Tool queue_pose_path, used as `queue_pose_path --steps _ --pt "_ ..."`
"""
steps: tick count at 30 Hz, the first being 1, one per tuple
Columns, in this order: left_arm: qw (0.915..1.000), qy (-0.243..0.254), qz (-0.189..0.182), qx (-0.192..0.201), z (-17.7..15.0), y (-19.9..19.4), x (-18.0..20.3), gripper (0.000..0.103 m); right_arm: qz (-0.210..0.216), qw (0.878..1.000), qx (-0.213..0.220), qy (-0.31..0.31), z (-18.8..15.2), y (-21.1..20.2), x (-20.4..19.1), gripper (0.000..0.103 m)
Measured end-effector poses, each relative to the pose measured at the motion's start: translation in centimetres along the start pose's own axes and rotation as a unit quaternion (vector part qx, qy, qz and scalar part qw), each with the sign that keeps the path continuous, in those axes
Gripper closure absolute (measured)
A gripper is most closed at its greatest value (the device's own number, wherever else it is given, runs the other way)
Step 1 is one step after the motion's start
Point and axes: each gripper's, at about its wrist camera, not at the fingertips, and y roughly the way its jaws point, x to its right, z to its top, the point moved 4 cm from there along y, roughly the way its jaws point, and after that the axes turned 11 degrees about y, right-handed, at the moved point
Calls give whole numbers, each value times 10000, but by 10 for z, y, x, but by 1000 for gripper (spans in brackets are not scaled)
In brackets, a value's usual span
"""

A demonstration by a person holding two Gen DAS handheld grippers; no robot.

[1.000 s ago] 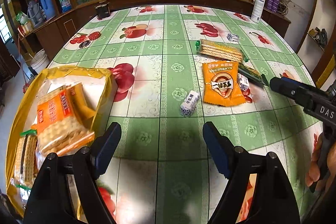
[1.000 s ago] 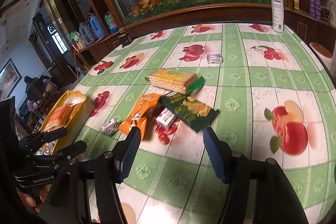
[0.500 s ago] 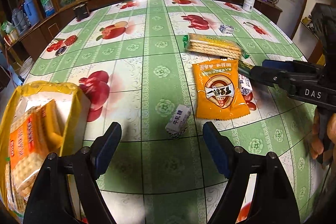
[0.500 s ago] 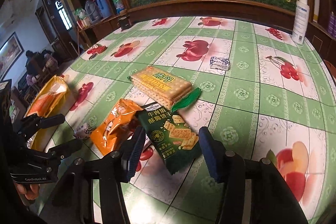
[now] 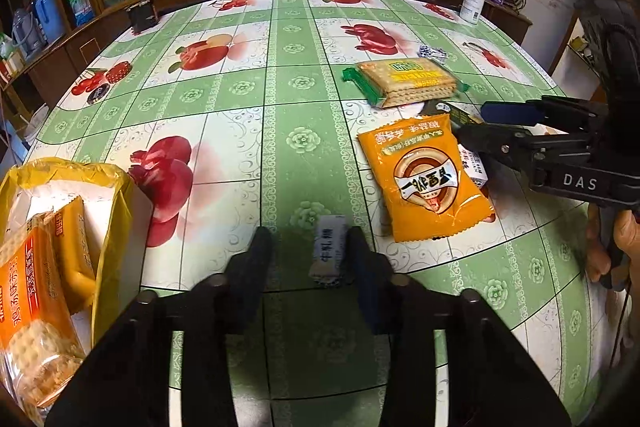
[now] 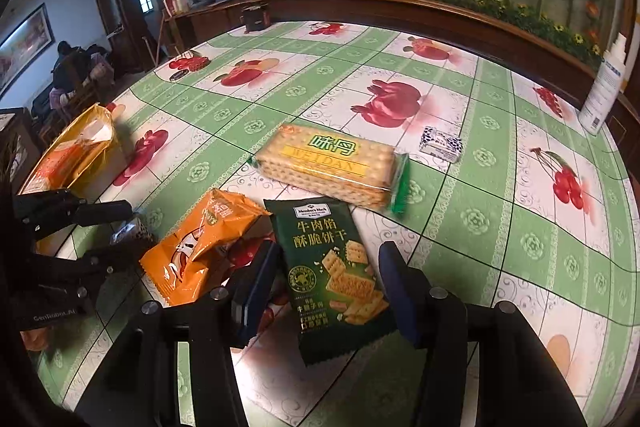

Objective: Organize snacks
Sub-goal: 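Grasp the small white milk-candy pack with the left gripper while the right approaches the green cracker bag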

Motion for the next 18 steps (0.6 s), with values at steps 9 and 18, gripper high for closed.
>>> queue_pose_path --steps 9,18 --pt "9996 -53 -266 29 -4 -5 7 92 133 9999 -79 57 -7 -6 -3 72" --pt "9991 -213 -356 -20 -13 -11 4 92 -135 9997 -63 187 -3 -5 9 43"
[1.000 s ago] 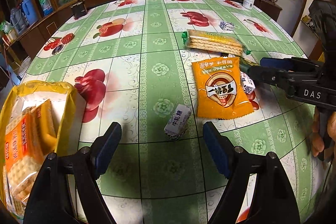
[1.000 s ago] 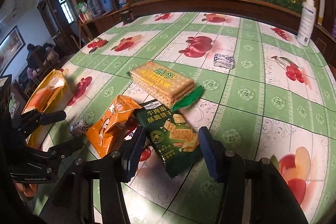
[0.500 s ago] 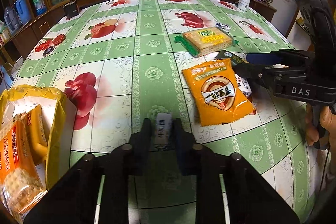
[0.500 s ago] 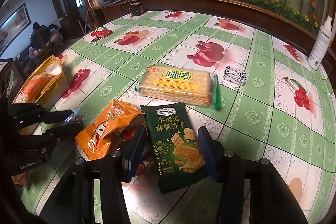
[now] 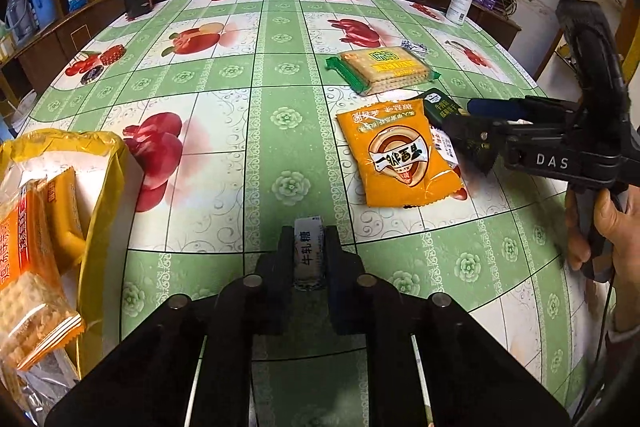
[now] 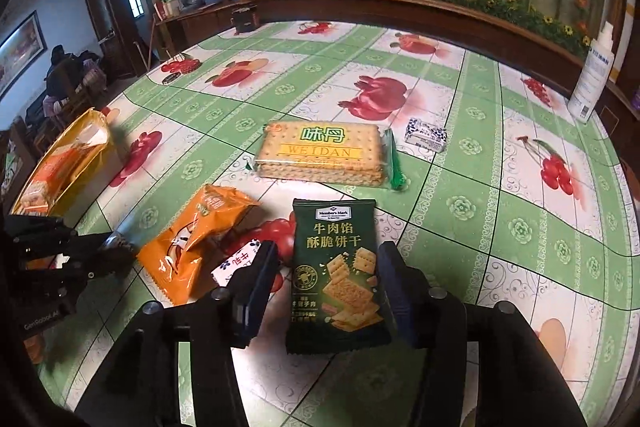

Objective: Organize snacks
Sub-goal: 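Grasp the small white milk-candy pack with the left gripper while the right approaches the green cracker bag, then grasp the green cracker bag with the right gripper while the left lifts the milk-candy pack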

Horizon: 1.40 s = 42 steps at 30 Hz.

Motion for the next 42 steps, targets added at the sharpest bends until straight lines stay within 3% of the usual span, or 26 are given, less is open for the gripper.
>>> queue_pose_path --steps 1,3,5,6,7,12,18,27,42 --pt "10000 -18 -12 -4 0 0 0 92 6 10000 -93 -1 0 3 1 35" --pt "10000 -57 -49 8 0 0 -1 92 -2 9997 -221 55 -1 9 6 32" --pt "9999 -99 -87 35 0 0 -1 92 -167 9996 -220 -100 -6 12 5 33" --pt "9998 -127 -138 55 -1 0 -1 92 -156 9997 -197 -82 -9 10 5 40" --pt "9997 -159 -194 76 -1 -1 -1 92 -180 9997 -180 -38 -11 7 5 56" --pt "9986 -316 -400 162 -7 -7 -2 92 -92 9995 -44 307 -29 -13 9 57" --pt "9968 -474 -497 400 -16 -36 -3 92 583 9921 413 1033 -51 -63 9 57" --pt "9966 -573 51 597 -41 -83 -9 92 1355 9797 752 1276 -77 -110 -37 57" --pt "9896 -675 1085 653 -78 -126 -38 92 1739 9801 706 643 -95 -126 -130 58"
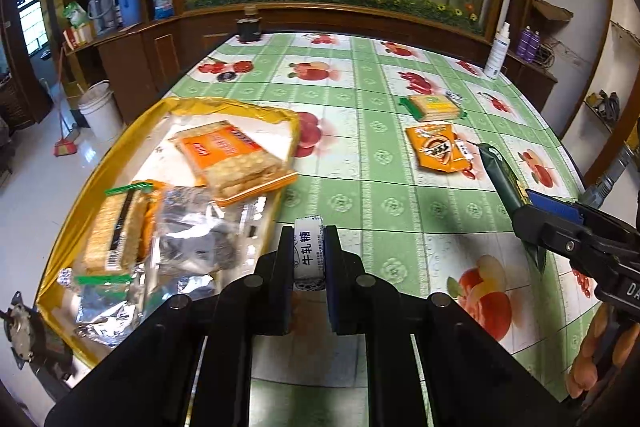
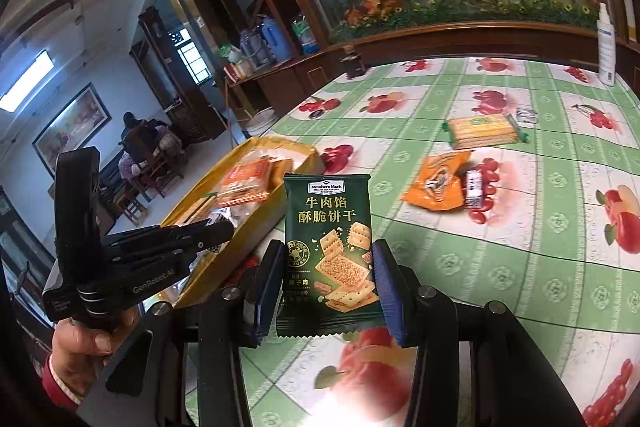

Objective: Organize snacks
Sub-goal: 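Grasp the green cracker bag with the right gripper while the left lifts the milk-candy pack, then carry both packs over the yellow tray and open both grippers to release them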

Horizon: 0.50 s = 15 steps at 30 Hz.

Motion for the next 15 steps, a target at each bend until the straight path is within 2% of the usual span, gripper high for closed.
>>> queue_pose_path --steps 15 --pt "9963 -500 693 -32 -24 -14 -71 92 421 9974 -323 -486 -9 37 -73 58"
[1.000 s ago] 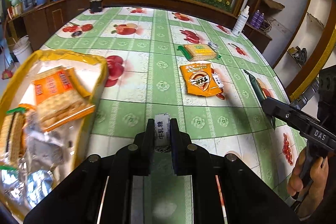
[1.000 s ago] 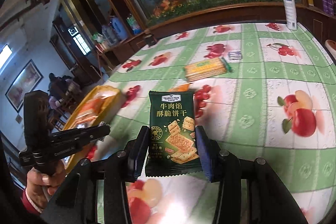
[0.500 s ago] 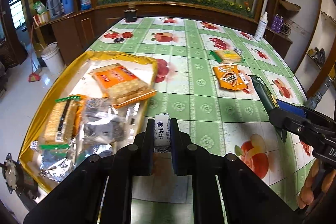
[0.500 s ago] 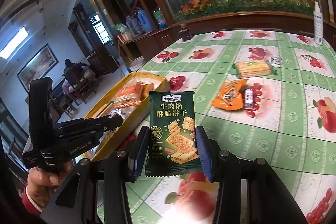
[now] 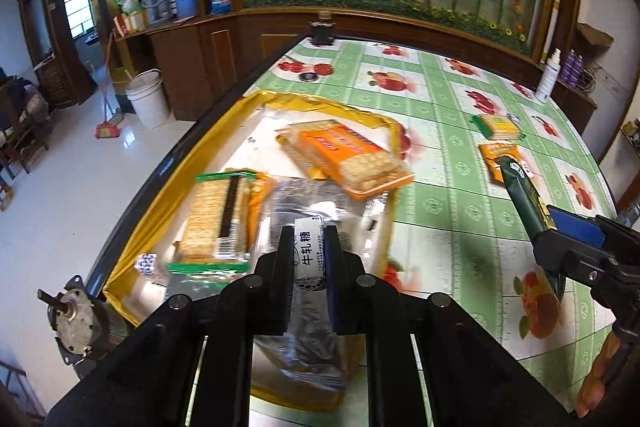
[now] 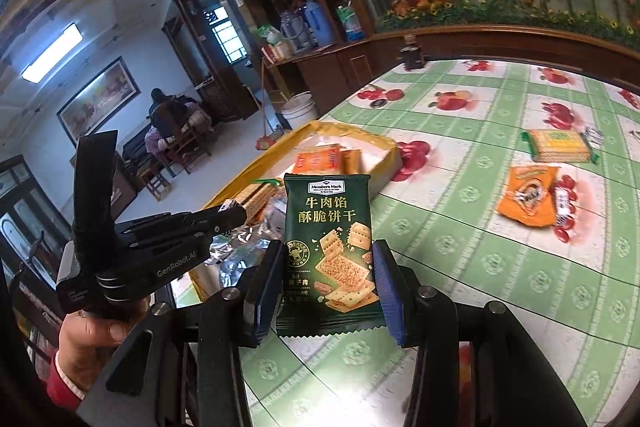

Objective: Organize snacks
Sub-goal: 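Carry both packs over the yellow tray and open both grippers to release them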

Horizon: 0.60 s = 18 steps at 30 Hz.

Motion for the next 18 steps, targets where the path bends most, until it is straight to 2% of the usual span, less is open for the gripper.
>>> queue_pose_path --steps 8,18 --pt "9992 -331 191 -149 -11 8 -37 92 96 9992 -244 -311 4 36 -31 58" --pt "9980 -483 264 -316 -19 19 -58 92 235 9961 -640 -560 1 88 -57 58"
